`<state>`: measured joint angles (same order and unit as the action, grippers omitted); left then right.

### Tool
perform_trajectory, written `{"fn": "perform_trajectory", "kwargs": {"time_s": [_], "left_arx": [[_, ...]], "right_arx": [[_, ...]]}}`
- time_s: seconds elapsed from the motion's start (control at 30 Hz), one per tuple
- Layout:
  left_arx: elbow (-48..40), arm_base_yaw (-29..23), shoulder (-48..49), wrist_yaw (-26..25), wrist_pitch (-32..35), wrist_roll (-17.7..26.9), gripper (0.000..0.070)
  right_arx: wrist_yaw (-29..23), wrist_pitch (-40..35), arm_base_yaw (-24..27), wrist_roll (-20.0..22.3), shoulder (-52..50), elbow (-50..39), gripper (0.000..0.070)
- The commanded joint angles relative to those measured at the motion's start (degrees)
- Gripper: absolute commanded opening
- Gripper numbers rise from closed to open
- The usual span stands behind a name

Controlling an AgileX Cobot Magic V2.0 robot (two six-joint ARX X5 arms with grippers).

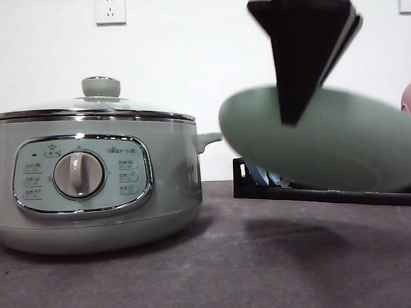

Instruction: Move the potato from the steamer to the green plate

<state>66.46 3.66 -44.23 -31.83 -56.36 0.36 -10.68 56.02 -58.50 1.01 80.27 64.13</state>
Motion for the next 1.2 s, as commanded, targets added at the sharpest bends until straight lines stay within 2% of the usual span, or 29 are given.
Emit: {"fn": "perform_trajectory", "kwargs": {"time_s": [0.0,0.13,0.5,0.57,0.67,0.7,0.73,1.17], "left_arx": [[1.14,0.11,-0.33,-0.28,0.66,0.5,0.0678],[1.14,0.11,-0.33,-0.28,0.65,0.5,0.0678],[1.14,0.11,-0.33,-0.28,0.61,0.5,0.0678],[1.14,0.11,-0.33,-0.28,0.59,0.5,0.0678],[1.14,0.11,-0.33,-0.28,0.57,0.5,0.0678],[1.14,0.11,-0.33,-0.28,0.57,0.5,0.0678],[1.14,0.11,-0.33,-0.28,0.58,0.5,0.0678],[1.14,0.11,-0.33,-0.28,0.65,0.5,0.0678]], "right_arx": [[-0.81,-1.05,-1.32,-1.19,2.05,-0.18,0.0005],[-2.62,-2.38,-3.21,-1.2,5.72,-1.0,0.0005],[-2.48,-2.74,-5.46,-3.96,15.09,-1.19,0.001],[-2.42,-2.72,-5.46,-4.37,16.2,-1.2,0.0054],[-2.44,-2.81,-5.42,-4.96,17.41,-1.2,0.0287],[-2.46,-2.87,-5.37,-5.03,17.53,-1.21,0.0341],[-2.46,-3.05,-5.35,-5.06,17.59,-1.22,0.0364],[-2.88,-3.9,-5.33,-5.12,13.66,-1.0,0.037]]}}
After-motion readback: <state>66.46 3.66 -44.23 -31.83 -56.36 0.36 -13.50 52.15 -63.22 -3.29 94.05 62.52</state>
